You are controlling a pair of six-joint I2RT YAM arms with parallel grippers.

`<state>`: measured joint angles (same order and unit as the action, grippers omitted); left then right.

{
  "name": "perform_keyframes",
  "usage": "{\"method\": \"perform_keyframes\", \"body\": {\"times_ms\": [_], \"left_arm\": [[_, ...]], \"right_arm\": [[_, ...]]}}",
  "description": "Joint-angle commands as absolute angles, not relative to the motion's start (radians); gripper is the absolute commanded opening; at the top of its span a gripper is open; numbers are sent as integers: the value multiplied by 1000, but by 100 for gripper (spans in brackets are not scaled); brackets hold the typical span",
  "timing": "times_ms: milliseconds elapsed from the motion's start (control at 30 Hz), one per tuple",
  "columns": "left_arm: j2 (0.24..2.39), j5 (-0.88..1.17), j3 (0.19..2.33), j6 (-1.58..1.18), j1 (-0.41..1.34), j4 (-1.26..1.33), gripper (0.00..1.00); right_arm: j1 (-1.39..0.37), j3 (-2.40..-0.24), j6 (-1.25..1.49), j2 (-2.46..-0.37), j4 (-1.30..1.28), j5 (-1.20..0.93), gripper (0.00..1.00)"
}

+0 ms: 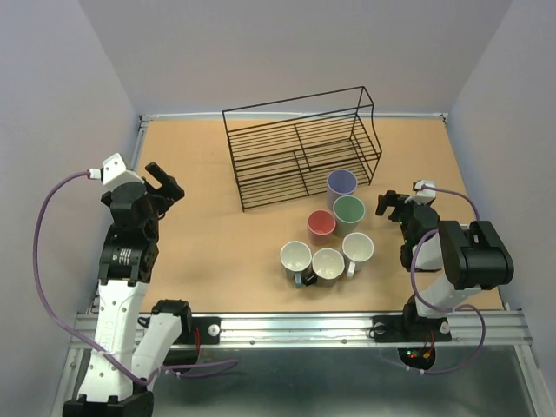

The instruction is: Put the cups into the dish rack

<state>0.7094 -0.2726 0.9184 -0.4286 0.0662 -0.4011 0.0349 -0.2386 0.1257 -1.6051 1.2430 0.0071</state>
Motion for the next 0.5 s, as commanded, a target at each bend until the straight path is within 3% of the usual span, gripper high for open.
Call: {"method": "perform_keyframes", "body": {"times_ms": [0,233,333,400,467], "left_arm": [[712,-264,934,-428,71,-399,99],[635,-25,821,-451,71,-285,99],[673,112,827,-376,75,-354,99],[715,250,867,-318,81,-388,91],[739,226,906,-290,120,-478,89]], "right_arm": [[34,-230,107,-1598,1308,5,100],[34,-229,107,-1598,1308,6,100],[34,-229,107,-1600,1308,5,100],[34,-230,107,-1598,1308,6,100],[34,-229,107,-1598,1308,5,100]]}}
